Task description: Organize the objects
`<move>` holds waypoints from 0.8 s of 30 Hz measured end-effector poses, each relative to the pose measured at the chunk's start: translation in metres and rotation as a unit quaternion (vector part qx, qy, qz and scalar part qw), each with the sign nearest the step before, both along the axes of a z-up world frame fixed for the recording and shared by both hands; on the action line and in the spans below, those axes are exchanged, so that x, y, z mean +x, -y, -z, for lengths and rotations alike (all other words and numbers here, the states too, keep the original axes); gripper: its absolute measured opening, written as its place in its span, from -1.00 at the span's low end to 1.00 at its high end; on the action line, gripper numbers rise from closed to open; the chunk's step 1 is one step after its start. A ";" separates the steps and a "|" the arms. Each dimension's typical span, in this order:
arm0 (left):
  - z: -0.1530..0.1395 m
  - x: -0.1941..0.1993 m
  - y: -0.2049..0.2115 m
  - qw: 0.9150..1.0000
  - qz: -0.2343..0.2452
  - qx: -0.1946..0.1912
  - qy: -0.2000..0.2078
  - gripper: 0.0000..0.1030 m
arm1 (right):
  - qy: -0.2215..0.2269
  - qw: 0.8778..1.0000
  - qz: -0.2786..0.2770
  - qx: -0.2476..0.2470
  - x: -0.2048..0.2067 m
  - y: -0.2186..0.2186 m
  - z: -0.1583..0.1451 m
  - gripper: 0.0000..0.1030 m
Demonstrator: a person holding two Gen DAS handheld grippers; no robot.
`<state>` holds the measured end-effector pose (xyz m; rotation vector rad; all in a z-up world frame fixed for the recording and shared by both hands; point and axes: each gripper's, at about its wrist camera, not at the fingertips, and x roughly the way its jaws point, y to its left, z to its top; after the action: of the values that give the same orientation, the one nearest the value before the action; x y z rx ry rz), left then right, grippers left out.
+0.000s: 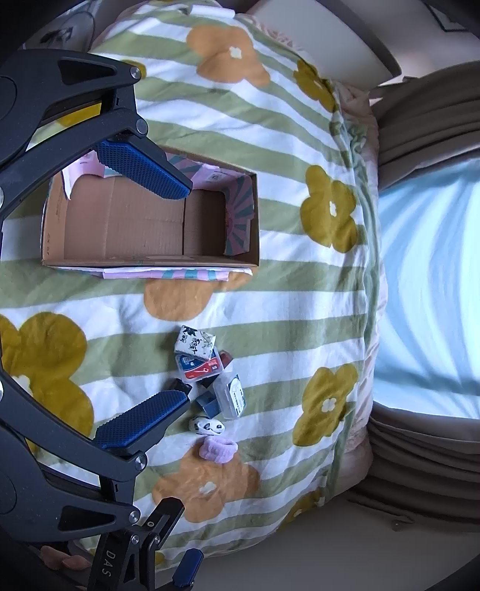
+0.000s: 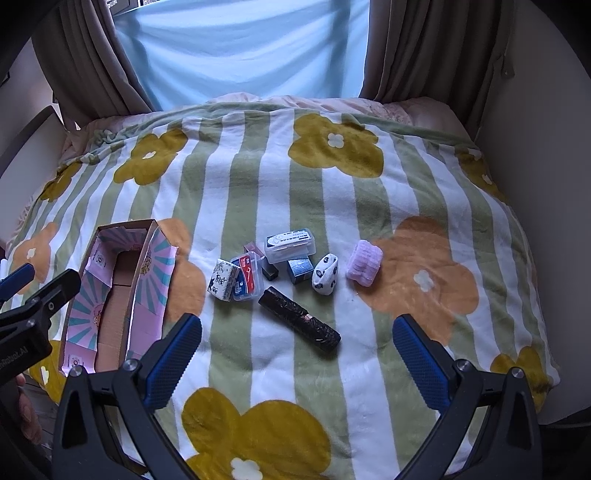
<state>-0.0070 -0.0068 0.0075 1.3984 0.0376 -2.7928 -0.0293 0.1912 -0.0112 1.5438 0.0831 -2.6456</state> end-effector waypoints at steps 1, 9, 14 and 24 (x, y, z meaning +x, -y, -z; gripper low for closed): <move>-0.001 0.001 0.001 1.000 -0.001 0.001 -0.003 0.99 | 0.000 1.000 0.000 0.000 0.000 0.001 -0.001 0.99; -0.001 -0.001 0.005 1.000 -0.008 -0.015 -0.001 0.99 | -0.007 1.000 0.001 -0.002 0.000 0.004 -0.004 0.99; 0.001 -0.001 0.004 1.000 -0.004 -0.020 0.004 0.99 | -0.012 1.000 0.000 0.000 0.002 0.005 -0.004 0.99; 0.007 -0.002 0.007 1.000 -0.005 -0.015 0.017 0.99 | -0.014 1.000 -0.003 0.001 0.002 0.006 -0.006 0.99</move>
<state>-0.0089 -0.0143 0.0001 1.4340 0.0018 -2.7485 -0.0272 0.1849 -0.0051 1.5046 0.0922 -2.6653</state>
